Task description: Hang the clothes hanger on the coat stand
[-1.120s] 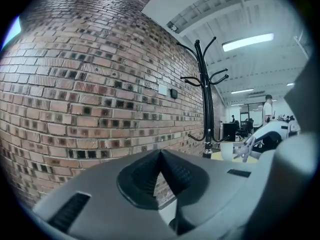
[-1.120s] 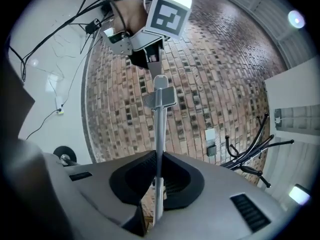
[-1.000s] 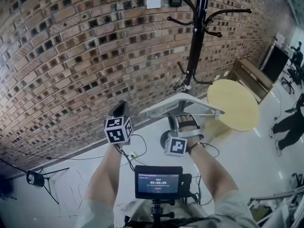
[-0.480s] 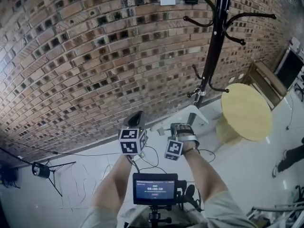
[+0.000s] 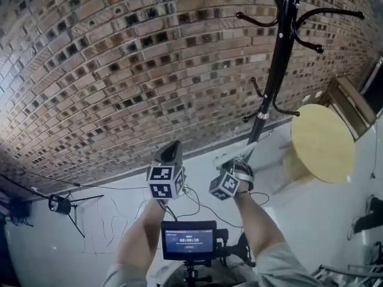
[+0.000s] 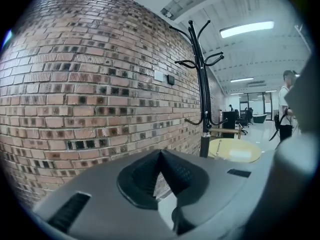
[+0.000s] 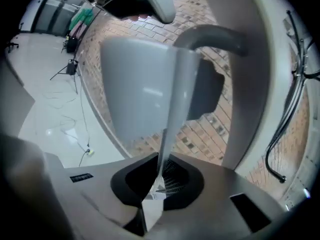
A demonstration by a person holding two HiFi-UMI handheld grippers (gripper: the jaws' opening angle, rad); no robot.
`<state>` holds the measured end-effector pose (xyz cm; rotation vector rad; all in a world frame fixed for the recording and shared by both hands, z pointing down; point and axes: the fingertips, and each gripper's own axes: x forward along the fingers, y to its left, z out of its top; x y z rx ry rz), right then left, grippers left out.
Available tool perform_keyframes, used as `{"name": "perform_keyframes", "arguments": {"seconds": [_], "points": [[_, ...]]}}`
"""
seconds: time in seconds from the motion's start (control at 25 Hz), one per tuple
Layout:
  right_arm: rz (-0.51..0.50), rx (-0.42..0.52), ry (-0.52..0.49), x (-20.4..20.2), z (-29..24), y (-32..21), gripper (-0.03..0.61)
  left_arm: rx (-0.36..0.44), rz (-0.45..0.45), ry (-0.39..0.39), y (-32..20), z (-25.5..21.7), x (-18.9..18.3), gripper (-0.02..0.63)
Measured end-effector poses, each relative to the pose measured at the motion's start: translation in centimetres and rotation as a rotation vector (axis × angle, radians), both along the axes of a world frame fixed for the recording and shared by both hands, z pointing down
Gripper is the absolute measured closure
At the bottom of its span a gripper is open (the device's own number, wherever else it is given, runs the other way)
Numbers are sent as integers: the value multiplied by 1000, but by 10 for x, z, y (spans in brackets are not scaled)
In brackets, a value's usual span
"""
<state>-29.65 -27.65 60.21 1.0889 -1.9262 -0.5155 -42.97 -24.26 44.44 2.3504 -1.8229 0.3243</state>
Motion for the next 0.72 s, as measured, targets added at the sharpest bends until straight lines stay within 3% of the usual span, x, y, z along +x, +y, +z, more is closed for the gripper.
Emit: {"name": "perform_keyframes", "arguments": {"seconds": [0.2,0.36,0.6,0.72], "points": [[29,127,80,11,-23,15,568,21,19,21,0,-3,12,603],[-30,236,299,12,-60,32,569,49,41,58,7,-17,16,603],[-87,206,613,0,-75,44,569,87,14,93,29,-30,-15,603],[-135,130,712,-20,-60,50,569,96,-20,97,43,-33,-40,603]]}}
